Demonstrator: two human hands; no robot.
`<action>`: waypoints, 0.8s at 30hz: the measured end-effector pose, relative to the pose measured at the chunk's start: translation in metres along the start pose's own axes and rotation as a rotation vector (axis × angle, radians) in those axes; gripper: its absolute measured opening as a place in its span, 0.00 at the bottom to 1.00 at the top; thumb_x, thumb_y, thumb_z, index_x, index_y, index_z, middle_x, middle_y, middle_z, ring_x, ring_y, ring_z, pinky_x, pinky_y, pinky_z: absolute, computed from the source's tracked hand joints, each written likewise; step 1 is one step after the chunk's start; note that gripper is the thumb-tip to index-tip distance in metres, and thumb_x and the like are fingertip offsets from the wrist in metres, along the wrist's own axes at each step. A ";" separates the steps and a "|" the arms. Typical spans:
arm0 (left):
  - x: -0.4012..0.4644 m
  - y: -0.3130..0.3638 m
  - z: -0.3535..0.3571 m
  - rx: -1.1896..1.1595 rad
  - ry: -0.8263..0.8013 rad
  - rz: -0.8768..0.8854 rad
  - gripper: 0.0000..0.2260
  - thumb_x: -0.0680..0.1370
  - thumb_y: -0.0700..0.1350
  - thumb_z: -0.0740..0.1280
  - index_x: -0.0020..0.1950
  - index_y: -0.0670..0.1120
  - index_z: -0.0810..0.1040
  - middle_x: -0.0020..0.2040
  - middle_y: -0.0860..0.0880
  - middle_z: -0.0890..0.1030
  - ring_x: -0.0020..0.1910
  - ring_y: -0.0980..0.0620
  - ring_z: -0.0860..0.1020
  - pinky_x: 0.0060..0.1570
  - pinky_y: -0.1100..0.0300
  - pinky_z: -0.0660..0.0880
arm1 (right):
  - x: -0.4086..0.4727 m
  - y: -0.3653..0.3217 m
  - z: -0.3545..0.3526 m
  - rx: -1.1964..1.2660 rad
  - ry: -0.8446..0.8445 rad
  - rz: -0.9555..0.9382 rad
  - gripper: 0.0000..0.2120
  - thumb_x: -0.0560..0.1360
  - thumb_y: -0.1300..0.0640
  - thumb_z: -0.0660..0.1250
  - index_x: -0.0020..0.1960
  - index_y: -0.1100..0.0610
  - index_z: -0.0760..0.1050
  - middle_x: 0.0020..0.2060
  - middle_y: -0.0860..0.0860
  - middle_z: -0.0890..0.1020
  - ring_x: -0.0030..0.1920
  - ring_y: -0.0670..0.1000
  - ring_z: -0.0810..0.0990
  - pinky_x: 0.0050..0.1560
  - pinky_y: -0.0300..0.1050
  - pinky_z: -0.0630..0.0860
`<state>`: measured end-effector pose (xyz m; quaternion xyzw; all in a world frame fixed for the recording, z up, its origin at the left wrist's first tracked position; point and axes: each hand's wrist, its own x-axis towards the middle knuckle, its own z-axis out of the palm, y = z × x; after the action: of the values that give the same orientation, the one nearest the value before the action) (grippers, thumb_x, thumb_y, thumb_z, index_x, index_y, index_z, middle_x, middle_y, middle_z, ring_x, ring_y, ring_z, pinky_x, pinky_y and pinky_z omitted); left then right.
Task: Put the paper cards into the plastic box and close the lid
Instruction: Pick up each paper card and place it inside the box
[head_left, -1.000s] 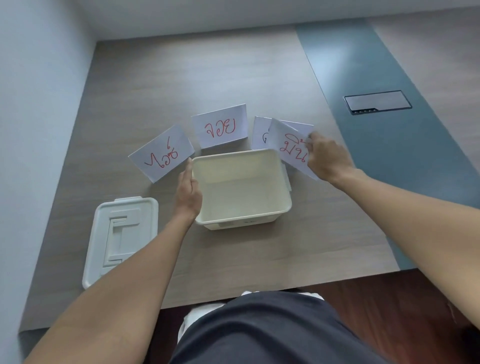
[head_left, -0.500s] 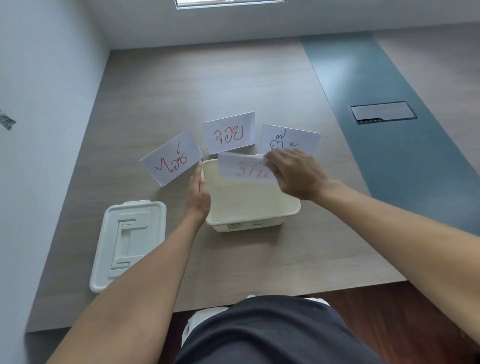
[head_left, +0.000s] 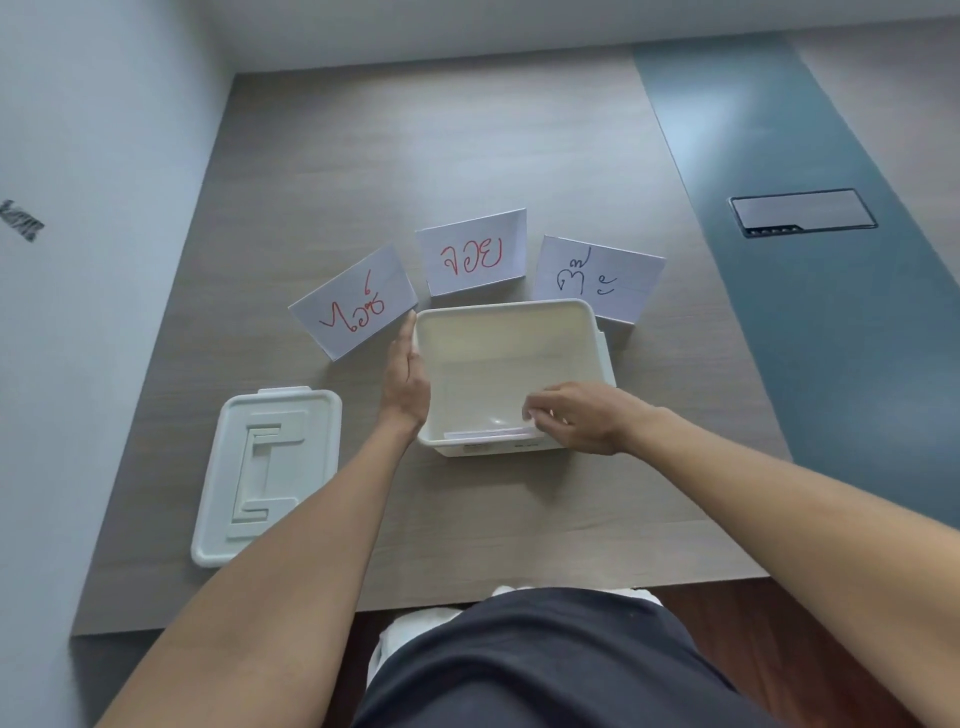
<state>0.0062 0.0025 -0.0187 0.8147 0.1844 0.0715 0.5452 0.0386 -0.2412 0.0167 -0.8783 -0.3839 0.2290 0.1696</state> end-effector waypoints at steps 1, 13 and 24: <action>0.000 0.000 0.000 0.008 0.000 0.000 0.22 0.84 0.41 0.47 0.78 0.49 0.60 0.78 0.54 0.61 0.71 0.67 0.56 0.69 0.72 0.51 | 0.004 0.001 -0.005 0.009 0.062 0.000 0.12 0.79 0.51 0.55 0.51 0.54 0.76 0.47 0.50 0.82 0.43 0.54 0.78 0.45 0.51 0.76; 0.000 0.005 0.000 0.047 -0.002 -0.032 0.21 0.84 0.41 0.48 0.78 0.49 0.60 0.77 0.56 0.61 0.69 0.71 0.56 0.71 0.68 0.51 | 0.081 0.118 -0.093 -0.045 0.672 0.449 0.15 0.78 0.56 0.60 0.60 0.60 0.78 0.58 0.60 0.77 0.60 0.62 0.74 0.58 0.53 0.69; 0.001 0.004 0.001 0.054 0.003 -0.034 0.22 0.84 0.40 0.48 0.78 0.49 0.60 0.78 0.56 0.60 0.70 0.71 0.55 0.71 0.68 0.51 | 0.095 0.154 -0.100 -0.024 0.202 0.622 0.12 0.81 0.58 0.56 0.61 0.59 0.72 0.59 0.63 0.77 0.58 0.64 0.76 0.51 0.52 0.69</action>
<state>0.0078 0.0010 -0.0156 0.8256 0.2008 0.0585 0.5240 0.2407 -0.2820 0.0019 -0.9737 -0.0811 0.1772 0.1184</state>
